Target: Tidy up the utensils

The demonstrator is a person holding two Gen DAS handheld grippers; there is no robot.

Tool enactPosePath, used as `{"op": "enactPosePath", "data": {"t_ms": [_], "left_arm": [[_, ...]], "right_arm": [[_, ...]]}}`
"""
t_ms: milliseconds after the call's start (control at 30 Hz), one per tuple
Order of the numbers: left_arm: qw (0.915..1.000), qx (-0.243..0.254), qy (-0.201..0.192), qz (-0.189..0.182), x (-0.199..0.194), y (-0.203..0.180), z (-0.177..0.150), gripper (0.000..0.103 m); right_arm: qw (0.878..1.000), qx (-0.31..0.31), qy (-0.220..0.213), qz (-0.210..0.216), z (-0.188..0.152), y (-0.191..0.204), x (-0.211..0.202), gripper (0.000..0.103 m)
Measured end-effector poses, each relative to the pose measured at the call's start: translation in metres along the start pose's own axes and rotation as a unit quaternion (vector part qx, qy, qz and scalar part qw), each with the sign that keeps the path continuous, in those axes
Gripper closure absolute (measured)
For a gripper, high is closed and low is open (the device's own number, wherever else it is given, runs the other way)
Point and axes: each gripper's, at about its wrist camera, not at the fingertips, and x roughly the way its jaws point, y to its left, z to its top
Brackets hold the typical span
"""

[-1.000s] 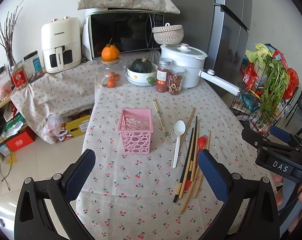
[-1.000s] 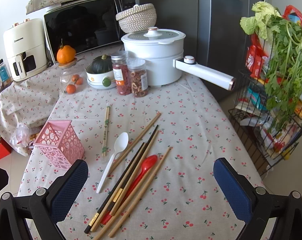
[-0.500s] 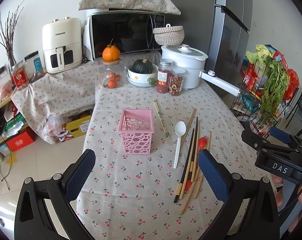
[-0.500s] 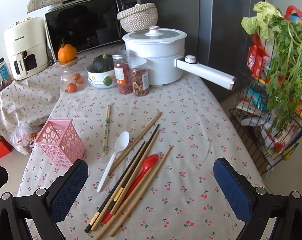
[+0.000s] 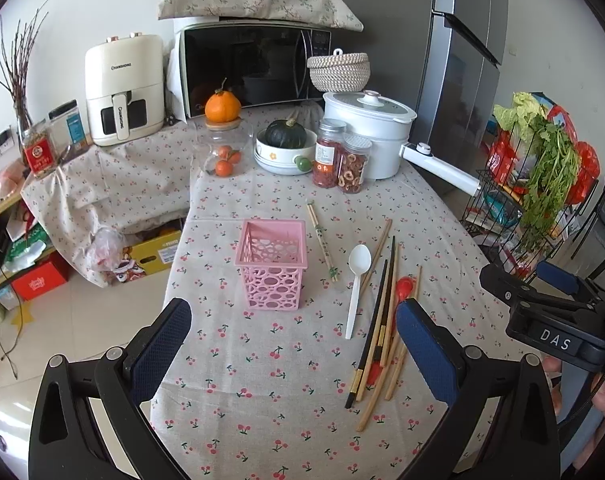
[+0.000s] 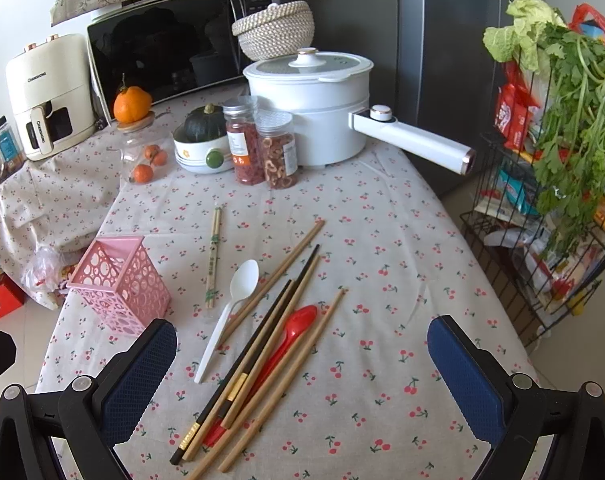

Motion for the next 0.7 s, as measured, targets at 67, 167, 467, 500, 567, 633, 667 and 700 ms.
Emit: {"op": "enactPosePath", "data": {"t_ms": [67,167,467,500,567,633,667,700], "left_arm": [[1.0,0.001,-0.001,0.002,-0.0001,0.0004,-0.0003,0.0],[1.0,0.001,0.002,0.004,0.001,0.0005,-0.0004,0.0],[1.0,0.001,0.001,0.005,0.0007,0.0013,-0.0007,0.0],[1.0,0.001,0.002,0.005,0.0009,0.0016,-0.0007,0.0],[1.0,0.002,0.002,0.006,0.0013,0.0023,-0.0005,0.0],[1.0,0.002,0.002,0.006,0.0016,0.0025,-0.0001,0.0],[1.0,0.002,0.003,0.006,0.0018,0.0031,-0.0002,0.0],[1.0,0.001,0.002,0.006,0.0017,0.0026,-0.0003,0.0]], "right_arm": [[1.0,0.003,0.005,0.003,-0.0002,-0.0007,0.0014,0.0],[1.0,0.001,0.005,0.002,0.0001,-0.0014,0.0011,0.0],[1.0,0.003,0.008,0.003,0.0015,-0.0017,0.003,0.0],[1.0,0.003,0.01,0.005,0.0014,-0.0015,0.0033,0.0],[1.0,0.004,0.012,0.008,0.0013,-0.0009,0.0035,0.0],[1.0,0.004,0.01,0.008,0.0014,-0.0007,0.003,0.0],[1.0,0.003,0.01,0.008,0.0016,-0.0008,0.0028,0.0],[1.0,0.004,0.009,0.008,0.0016,-0.001,0.0026,0.0]]}}
